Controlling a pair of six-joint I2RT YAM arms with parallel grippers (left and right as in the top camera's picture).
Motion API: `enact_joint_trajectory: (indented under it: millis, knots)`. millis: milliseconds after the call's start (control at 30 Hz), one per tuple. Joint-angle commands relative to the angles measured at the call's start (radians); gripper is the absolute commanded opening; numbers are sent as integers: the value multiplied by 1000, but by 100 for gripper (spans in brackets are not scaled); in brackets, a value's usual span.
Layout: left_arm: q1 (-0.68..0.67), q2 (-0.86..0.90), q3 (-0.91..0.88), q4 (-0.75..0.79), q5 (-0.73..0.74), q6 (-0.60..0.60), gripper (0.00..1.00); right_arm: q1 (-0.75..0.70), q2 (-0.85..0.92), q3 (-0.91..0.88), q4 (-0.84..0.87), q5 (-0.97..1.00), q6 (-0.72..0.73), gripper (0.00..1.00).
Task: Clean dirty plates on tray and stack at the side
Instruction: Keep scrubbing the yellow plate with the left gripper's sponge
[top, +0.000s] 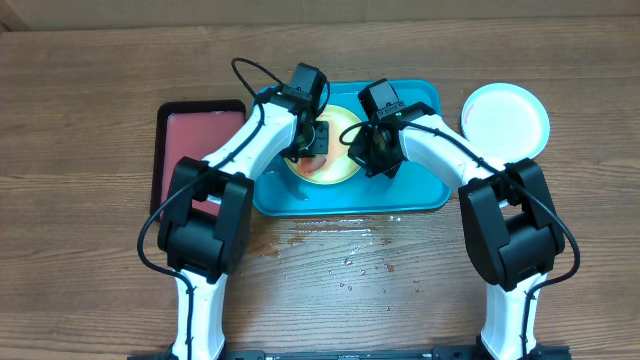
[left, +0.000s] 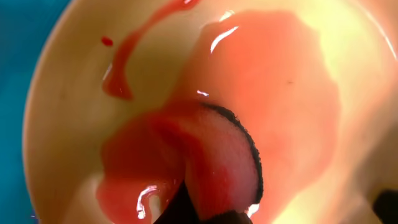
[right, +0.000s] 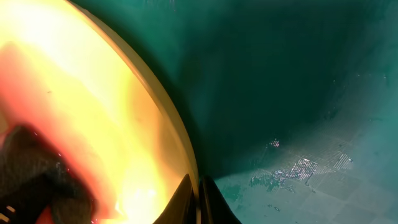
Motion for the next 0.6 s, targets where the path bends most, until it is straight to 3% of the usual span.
enact_joint_trajectory:
  millis: [0, 300, 567]
  knots:
    - [-16, 41, -45, -36, 89, -16, 4, -1, -5, 0, 15, 20, 1, 4]
    - [-89, 42, -45, 72, 74, -68, 4, -1, -5, 0, 14, 20, 1, 4]
    - [-76, 42, -45, 124, -108, -97, 4, -1, -5, 0, 13, 19, 1, 4]
